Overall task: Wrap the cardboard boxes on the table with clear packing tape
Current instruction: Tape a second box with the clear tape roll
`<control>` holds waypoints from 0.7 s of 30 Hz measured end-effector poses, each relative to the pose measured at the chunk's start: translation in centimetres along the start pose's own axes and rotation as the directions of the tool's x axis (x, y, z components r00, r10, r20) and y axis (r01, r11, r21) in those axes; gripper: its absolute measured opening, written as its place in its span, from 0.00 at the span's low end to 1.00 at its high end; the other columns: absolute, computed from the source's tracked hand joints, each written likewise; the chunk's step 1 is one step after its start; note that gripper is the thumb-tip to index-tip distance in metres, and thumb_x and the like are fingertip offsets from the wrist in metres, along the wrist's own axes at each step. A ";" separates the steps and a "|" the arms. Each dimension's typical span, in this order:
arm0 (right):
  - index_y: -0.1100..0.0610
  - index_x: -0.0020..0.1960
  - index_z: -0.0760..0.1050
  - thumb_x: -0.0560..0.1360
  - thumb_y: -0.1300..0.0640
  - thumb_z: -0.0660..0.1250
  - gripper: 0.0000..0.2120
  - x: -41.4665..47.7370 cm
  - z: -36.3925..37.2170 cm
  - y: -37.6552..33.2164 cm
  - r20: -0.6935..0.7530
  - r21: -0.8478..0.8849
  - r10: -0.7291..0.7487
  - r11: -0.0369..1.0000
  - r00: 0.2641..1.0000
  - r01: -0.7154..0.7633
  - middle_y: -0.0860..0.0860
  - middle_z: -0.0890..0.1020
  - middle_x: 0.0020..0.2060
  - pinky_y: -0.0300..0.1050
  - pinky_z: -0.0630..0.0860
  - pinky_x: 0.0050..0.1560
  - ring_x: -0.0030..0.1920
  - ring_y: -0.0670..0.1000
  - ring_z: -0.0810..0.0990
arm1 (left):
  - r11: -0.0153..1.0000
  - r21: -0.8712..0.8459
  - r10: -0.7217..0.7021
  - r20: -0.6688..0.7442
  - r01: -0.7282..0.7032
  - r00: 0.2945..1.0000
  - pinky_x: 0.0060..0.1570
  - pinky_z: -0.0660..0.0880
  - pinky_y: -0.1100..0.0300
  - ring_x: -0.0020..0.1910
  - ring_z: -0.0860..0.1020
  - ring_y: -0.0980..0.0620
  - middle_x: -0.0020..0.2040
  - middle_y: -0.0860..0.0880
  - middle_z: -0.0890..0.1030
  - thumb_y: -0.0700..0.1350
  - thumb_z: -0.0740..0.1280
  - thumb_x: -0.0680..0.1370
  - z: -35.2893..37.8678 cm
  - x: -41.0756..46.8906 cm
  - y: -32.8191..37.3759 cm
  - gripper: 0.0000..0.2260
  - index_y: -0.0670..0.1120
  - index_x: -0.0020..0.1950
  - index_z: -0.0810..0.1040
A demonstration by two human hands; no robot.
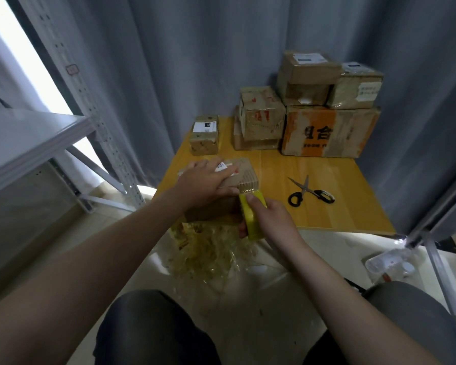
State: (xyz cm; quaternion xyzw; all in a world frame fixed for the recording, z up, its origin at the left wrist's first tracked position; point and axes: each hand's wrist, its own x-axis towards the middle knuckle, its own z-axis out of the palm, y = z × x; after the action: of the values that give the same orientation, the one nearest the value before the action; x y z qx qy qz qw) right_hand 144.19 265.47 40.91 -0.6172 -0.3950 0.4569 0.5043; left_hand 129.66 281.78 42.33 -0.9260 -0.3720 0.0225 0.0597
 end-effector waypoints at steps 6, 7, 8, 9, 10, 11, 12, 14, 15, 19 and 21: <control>0.61 0.54 0.79 0.85 0.52 0.62 0.13 -1.3 -1.5 -3.7 -0.017 0.003 -0.117 0.993 0.993 0.117 0.51 0.85 0.30 0.37 0.79 0.33 0.30 0.47 0.85 | 0.919 -0.391 0.044 0.210 0.043 0.977 0.70 0.68 0.48 0.70 0.73 0.48 0.74 0.51 0.75 0.68 0.57 0.81 -3.9 1.1 -1.5 0.27 0.60 0.78 0.69; 0.62 0.55 0.79 0.84 0.54 0.63 0.11 -1.3 -1.9 -4.3 -0.028 0.041 -0.166 0.985 0.986 0.167 0.49 0.85 0.30 0.35 0.78 0.32 0.30 0.44 0.84 | 0.862 -0.502 0.071 0.260 0.072 0.963 0.68 0.70 0.50 0.67 0.76 0.50 0.69 0.52 0.79 0.66 0.59 0.82 -4.2 1.2 -1.9 0.24 0.59 0.75 0.74; 0.62 0.56 0.79 0.84 0.57 0.64 0.09 -1.4 -2.0 -4.8 -0.028 0.077 -0.211 0.974 0.977 0.213 0.50 0.86 0.31 0.34 0.78 0.33 0.31 0.44 0.84 | 0.811 -0.577 0.087 0.281 0.096 0.956 0.65 0.72 0.53 0.62 0.78 0.52 0.63 0.54 0.82 0.64 0.60 0.82 -4.0 1.2 -2.1 0.20 0.58 0.68 0.80; 0.62 0.58 0.79 0.84 0.59 0.64 0.08 -1.3 -2.0 -5.0 -0.019 0.090 -0.248 0.965 0.969 0.248 0.50 0.86 0.33 0.34 0.78 0.35 0.33 0.45 0.85 | 0.776 -0.622 0.085 0.270 0.106 0.959 0.61 0.74 0.54 0.58 0.80 0.53 0.57 0.55 0.84 0.63 0.61 0.83 -3.6 1.1 -2.2 0.16 0.59 0.61 0.83; 0.62 0.58 0.79 0.83 0.60 0.64 0.08 -1.2 -1.8 -5.1 -0.011 0.080 -0.278 0.957 0.961 0.278 0.50 0.87 0.35 0.35 0.78 0.37 0.35 0.46 0.85 | 0.755 -0.646 0.059 0.237 0.112 0.970 0.59 0.75 0.53 0.54 0.81 0.53 0.52 0.56 0.84 0.63 0.62 0.83 -3.2 1.1 -2.1 0.14 0.59 0.54 0.85; 0.61 0.59 0.79 0.83 0.61 0.64 0.07 -0.9 -1.5 -5.1 -0.018 0.050 -0.298 0.953 0.954 0.299 0.49 0.87 0.36 0.34 0.78 0.38 0.36 0.44 0.85 | 0.752 -0.646 0.004 0.198 0.128 0.980 0.58 0.76 0.51 0.53 0.81 0.53 0.50 0.55 0.85 0.62 0.63 0.82 -2.6 1.2 -2.0 0.13 0.59 0.52 0.85; 0.61 0.58 0.78 0.83 0.61 0.65 0.07 -0.5 -1.2 -5.1 -0.037 0.017 -0.320 0.947 0.947 0.321 0.46 0.87 0.35 0.32 0.76 0.37 0.36 0.41 0.84 | 0.772 -0.620 -0.057 0.155 0.142 0.986 0.58 0.77 0.50 0.54 0.81 0.51 0.52 0.53 0.85 0.62 0.64 0.82 -2.3 1.4 -1.8 0.13 0.57 0.55 0.85; 0.61 0.57 0.78 0.84 0.58 0.65 0.07 0.5 -0.9 -5.3 -0.093 -0.023 -0.350 0.937 0.932 0.350 0.40 0.85 0.32 0.28 0.74 0.35 0.34 0.37 0.82 | 0.844 -0.520 -0.119 0.056 0.131 0.991 0.59 0.77 0.49 0.59 0.80 0.47 0.60 0.49 0.83 0.61 0.65 0.82 -2.3 1.8 -1.4 0.19 0.54 0.68 0.80; 0.60 0.56 0.79 0.84 0.57 0.64 0.07 1.0 -0.8 -5.5 -0.111 -0.034 -0.361 0.933 0.926 0.359 0.39 0.84 0.31 0.28 0.73 0.34 0.33 0.36 0.82 | 0.857 -0.503 -0.106 0.045 0.114 0.993 0.59 0.77 0.48 0.60 0.79 0.47 0.62 0.48 0.82 0.61 0.66 0.80 -2.6 1.8 -1.2 0.22 0.54 0.72 0.77; 0.57 0.51 0.79 0.84 0.55 0.64 0.08 2.6 -0.3 -5.6 -0.156 -0.067 -0.362 0.932 0.919 0.356 0.38 0.83 0.28 0.26 0.71 0.34 0.32 0.34 0.80 | 0.844 -0.533 0.071 0.216 0.056 0.974 0.67 0.73 0.43 0.65 0.76 0.49 0.67 0.53 0.77 0.69 0.75 0.65 -3.7 0.7 0.7 0.39 0.57 0.71 0.70; 0.53 0.47 0.79 0.84 0.53 0.65 0.09 3.2 -0.2 -5.6 -0.168 -0.069 -0.345 0.939 0.924 0.338 0.39 0.83 0.29 0.26 0.71 0.34 0.32 0.34 0.80 | 0.920 -0.381 -0.022 0.172 0.087 0.985 0.70 0.68 0.37 0.69 0.72 0.46 0.71 0.51 0.73 0.69 0.76 0.66 -3.1 0.2 1.8 0.42 0.55 0.75 0.66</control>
State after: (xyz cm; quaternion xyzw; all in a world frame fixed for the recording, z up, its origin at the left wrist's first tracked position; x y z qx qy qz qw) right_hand 145.07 269.47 45.92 -0.5870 -0.4586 0.2975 0.5972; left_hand 131.26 280.32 45.18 -0.9037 -0.3986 0.0232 -0.1546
